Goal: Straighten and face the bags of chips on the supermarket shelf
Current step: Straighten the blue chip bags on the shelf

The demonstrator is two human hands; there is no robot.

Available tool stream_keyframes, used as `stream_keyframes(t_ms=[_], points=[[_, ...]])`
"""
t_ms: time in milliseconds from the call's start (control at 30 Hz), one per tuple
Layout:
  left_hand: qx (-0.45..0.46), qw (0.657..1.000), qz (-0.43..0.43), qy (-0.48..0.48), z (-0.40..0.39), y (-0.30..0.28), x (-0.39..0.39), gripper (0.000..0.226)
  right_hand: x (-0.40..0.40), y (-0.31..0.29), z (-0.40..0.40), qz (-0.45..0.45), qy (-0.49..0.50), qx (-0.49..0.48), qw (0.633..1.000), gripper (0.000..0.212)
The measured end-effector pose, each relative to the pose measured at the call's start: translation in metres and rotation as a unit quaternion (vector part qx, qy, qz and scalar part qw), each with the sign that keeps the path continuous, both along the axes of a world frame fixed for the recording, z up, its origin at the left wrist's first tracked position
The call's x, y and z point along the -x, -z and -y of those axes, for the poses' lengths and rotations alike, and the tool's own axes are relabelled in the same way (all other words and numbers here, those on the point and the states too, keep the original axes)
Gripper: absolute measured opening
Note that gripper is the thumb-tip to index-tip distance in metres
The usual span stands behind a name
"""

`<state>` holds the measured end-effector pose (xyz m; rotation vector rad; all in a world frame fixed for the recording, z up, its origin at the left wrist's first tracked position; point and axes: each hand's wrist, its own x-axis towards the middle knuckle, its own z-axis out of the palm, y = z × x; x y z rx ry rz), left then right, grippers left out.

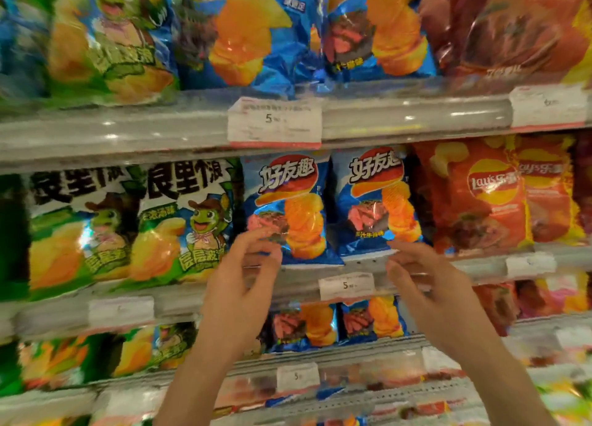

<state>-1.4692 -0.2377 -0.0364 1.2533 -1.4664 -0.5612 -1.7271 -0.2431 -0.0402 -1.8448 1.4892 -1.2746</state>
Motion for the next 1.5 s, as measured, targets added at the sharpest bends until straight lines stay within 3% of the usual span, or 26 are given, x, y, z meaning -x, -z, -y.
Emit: stream_keyframes(t_ms=[200,367,600,900,1233,1500], points=[[0.029,0.999,0.01,0.028,0.017,-0.016,-0.02,0.025,-0.047,-0.01,0.015,-0.102,0.051,0.074,0.991,0.035],[0.064,0.992,0.102,-0.029,0.044,-0.022,-0.012,0.042,-0.081,-0.022,0.067,-0.134,0.046,0.125,0.982,0.042],[-0.004,0.99,0.114,-0.086,0.09,-0.025,0.014,0.053,-0.098,-0.029,0.107,-0.076,-0.071,0.042,0.994,0.065],[0.062,0.992,0.037,-0.107,0.111,-0.023,0.019,0.059,-0.09,-0.035,0.121,0.064,-0.131,0.009,0.989,0.066],[0.013,0.999,0.033,-0.041,0.123,-0.004,0.007,0.063,-0.101,-0.019,0.13,0.079,-0.123,-0.024,0.989,0.059],[0.007,0.991,0.102,-0.086,0.111,-0.005,0.007,0.064,-0.103,-0.021,0.117,0.009,-0.07,-0.007,0.997,0.061]])
